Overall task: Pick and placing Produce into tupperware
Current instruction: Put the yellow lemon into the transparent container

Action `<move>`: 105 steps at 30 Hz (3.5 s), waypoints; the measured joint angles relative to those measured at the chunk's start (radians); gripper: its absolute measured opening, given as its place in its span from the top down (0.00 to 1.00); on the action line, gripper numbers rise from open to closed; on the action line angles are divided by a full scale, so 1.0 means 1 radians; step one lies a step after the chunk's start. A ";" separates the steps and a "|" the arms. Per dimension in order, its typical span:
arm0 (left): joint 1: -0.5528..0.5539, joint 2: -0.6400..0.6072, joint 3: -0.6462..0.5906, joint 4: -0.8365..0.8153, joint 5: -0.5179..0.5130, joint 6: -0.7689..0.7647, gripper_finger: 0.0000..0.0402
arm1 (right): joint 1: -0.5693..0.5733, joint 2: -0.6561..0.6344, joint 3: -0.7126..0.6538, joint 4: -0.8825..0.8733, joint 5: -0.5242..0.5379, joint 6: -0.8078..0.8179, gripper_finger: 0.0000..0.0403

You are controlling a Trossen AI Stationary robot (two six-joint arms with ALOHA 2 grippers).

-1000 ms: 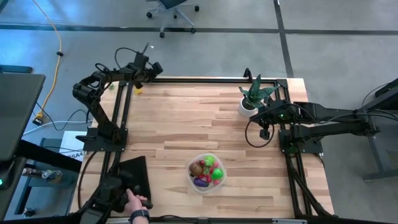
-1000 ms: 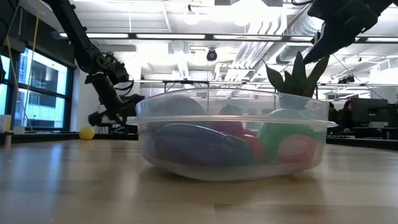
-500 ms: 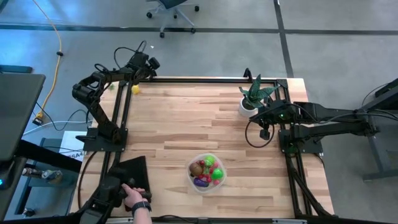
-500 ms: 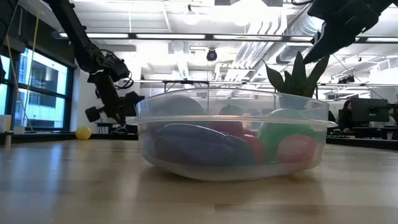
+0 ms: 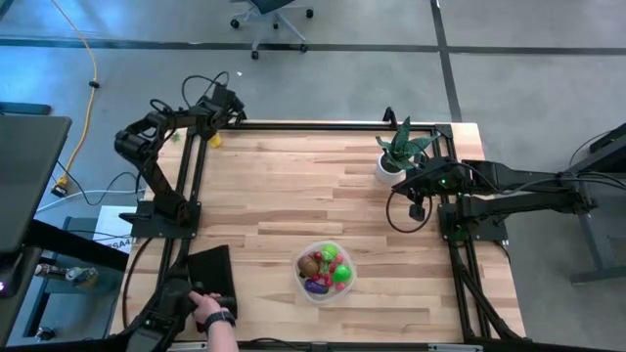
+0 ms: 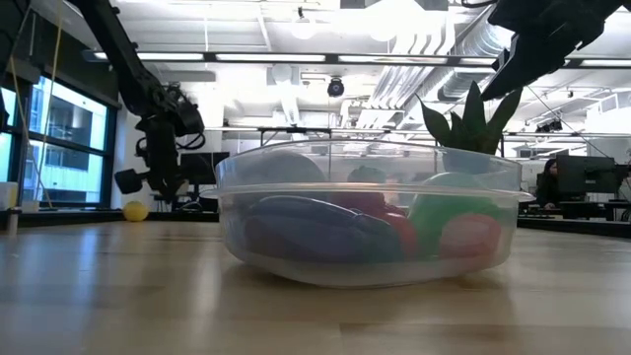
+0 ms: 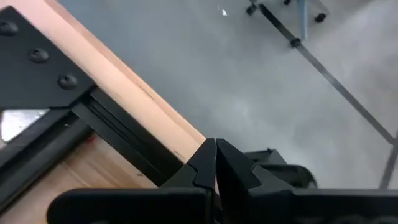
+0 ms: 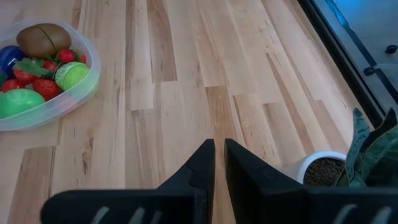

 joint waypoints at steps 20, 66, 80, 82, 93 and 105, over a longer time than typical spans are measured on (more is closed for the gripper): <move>0.000 0.059 0.000 0.029 -0.014 0.086 1.00 | 0.000 0.000 0.000 0.001 0.000 0.000 0.94; -0.064 -0.022 0.023 -0.015 0.289 0.437 1.00 | 0.000 0.000 0.000 0.002 0.000 0.000 0.94; -0.073 -0.038 0.023 -0.135 0.205 0.633 1.00 | 0.000 0.000 0.000 0.002 0.000 0.000 0.94; -0.077 -0.029 0.023 -0.141 0.223 0.633 1.00 | 0.000 0.000 0.000 0.002 0.000 0.000 0.94; -0.074 -0.009 0.023 -0.165 0.250 0.658 1.00 | 0.000 0.000 0.000 0.002 0.000 0.000 0.94; -0.142 -0.013 0.047 -0.244 0.122 0.759 1.00 | 0.000 0.000 0.000 0.002 0.000 0.000 0.94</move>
